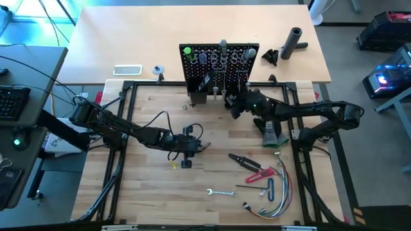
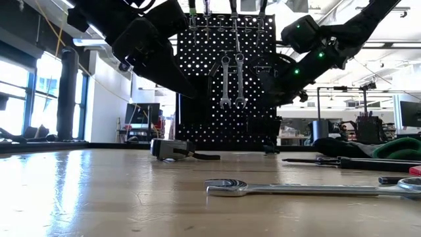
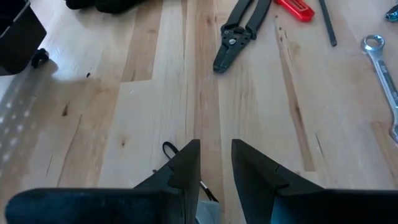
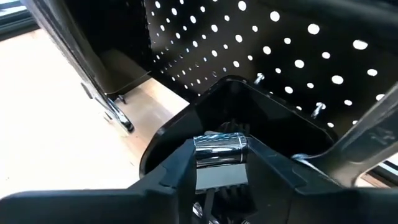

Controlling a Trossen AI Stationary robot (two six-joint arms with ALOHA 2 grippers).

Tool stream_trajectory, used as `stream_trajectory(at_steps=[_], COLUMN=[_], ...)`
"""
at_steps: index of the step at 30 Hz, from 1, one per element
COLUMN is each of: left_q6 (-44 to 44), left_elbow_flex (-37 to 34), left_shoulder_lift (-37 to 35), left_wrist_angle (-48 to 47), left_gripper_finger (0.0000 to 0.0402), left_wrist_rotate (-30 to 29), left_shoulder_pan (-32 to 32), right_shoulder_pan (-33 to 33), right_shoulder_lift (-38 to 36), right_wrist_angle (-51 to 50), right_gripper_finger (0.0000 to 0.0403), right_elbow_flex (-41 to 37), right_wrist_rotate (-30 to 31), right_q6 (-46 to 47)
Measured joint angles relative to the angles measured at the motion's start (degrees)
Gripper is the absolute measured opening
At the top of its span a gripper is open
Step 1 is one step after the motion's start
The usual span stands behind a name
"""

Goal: Hang tools onto peg board
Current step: Put the silver socket on the right black bin on the peg board, then put the silver socket driver on the right black bin on the peg board

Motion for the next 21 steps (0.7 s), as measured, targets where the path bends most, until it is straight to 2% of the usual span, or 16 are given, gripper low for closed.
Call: stream_trajectory(at_steps=[6,10,15,21], left_q6=[-0.23,-0.48,-0.48,-0.44], left_elbow_flex=[0.0,0.0,0.0,0.0], left_shoulder_lift=[0.0,0.0,0.0,0.02], left_wrist_angle=[1.16,1.67,1.72,2.69], left_gripper_finger=[0.0085,0.0085,0.0085,0.0085], left_wrist_rotate=[0.0,0.0,0.0,0.0], left_shoulder_pan=[0.0,0.0,0.0,0.0], right_shoulder_pan=[0.0,0.03,2.13,7.85], right_shoulder_lift=[0.0,0.0,-2.64,-10.02], right_wrist_angle=[0.17,0.26,-0.65,-4.28], right_gripper_finger=[0.0174,0.0203,0.0211,0.0212], right_elbow_flex=[0.0,0.0,0.0,0.0], right_wrist_rotate=[-0.09,-2.4,-4.45,-3.97], right_q6=[-0.25,-0.25,-0.33,-1.37])
